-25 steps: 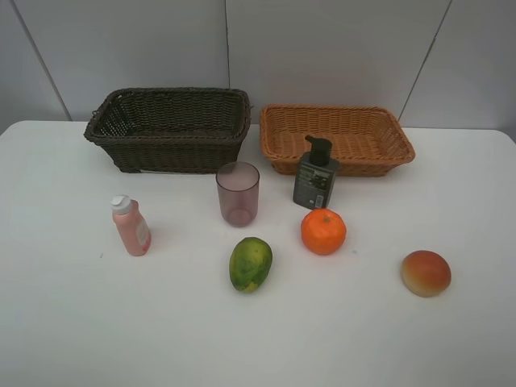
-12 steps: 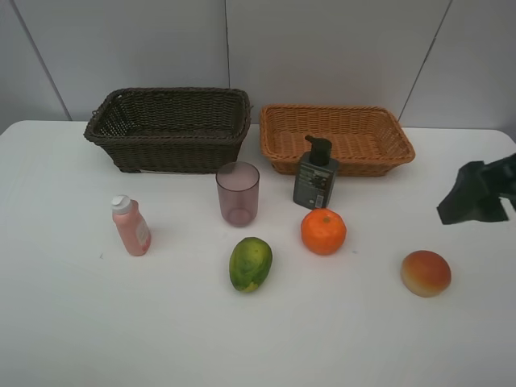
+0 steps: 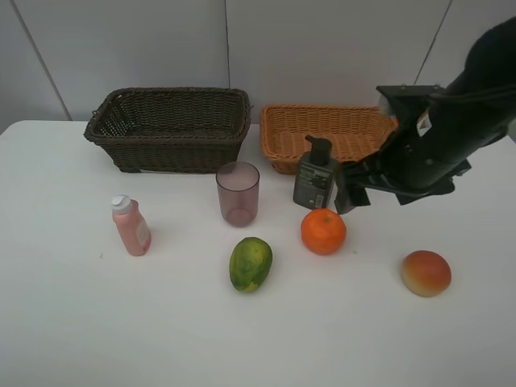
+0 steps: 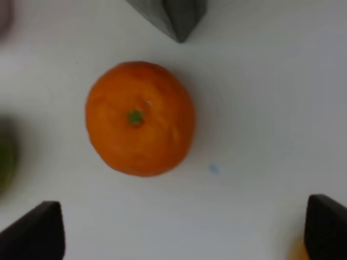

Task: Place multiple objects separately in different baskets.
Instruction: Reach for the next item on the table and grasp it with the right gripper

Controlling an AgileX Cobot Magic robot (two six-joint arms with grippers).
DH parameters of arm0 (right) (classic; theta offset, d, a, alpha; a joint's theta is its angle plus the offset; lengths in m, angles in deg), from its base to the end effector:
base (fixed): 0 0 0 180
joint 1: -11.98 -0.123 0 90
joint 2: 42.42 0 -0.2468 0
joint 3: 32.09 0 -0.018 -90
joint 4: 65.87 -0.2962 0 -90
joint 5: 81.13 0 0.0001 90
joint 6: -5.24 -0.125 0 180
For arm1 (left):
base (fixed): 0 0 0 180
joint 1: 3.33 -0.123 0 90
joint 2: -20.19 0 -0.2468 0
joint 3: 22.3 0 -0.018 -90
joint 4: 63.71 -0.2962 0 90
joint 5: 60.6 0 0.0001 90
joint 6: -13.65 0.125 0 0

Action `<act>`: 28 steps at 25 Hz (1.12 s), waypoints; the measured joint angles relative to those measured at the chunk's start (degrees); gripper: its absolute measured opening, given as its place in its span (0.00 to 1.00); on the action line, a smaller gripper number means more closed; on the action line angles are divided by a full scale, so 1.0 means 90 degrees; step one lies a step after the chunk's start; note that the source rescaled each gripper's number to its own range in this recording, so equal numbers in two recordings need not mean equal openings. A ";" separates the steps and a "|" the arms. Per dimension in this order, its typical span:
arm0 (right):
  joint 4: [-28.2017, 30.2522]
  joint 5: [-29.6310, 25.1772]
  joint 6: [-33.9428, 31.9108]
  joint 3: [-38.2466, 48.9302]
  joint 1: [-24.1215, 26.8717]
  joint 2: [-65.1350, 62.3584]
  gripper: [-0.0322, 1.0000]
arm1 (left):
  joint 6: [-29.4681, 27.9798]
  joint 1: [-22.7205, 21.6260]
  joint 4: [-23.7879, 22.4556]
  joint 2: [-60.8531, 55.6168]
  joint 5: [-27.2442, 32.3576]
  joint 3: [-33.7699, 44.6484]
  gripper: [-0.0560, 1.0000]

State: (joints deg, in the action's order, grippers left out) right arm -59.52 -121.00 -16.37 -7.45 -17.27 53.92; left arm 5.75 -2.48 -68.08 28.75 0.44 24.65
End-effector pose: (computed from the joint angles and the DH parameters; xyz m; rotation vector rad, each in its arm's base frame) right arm 0.2937 0.1543 0.1136 -0.2888 2.7873 0.0948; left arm 0.1016 0.0068 0.2866 -0.1293 2.0277 -0.0051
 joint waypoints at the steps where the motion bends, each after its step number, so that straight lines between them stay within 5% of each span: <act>1: 0.0035 0.0115 -0.0205 -0.0033 -0.0094 0.0184 0.92 | 0.0000 0.0000 0.0000 0.0000 0.0000 0.0000 1.00; 17: 0.3058 0.1331 -0.4072 -0.0120 -0.0809 0.1094 0.92 | 0.0000 0.0000 0.0000 0.0000 0.0000 0.0000 1.00; 28: 0.3585 0.1782 -0.5098 0.0069 -0.0822 0.1696 0.92 | 0.0000 0.0000 0.0000 0.0000 0.0000 0.0000 1.00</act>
State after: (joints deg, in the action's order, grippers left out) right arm -27.26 -104.96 -62.25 -6.83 -24.67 69.19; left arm 5.75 -2.48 -68.08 28.75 0.44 24.65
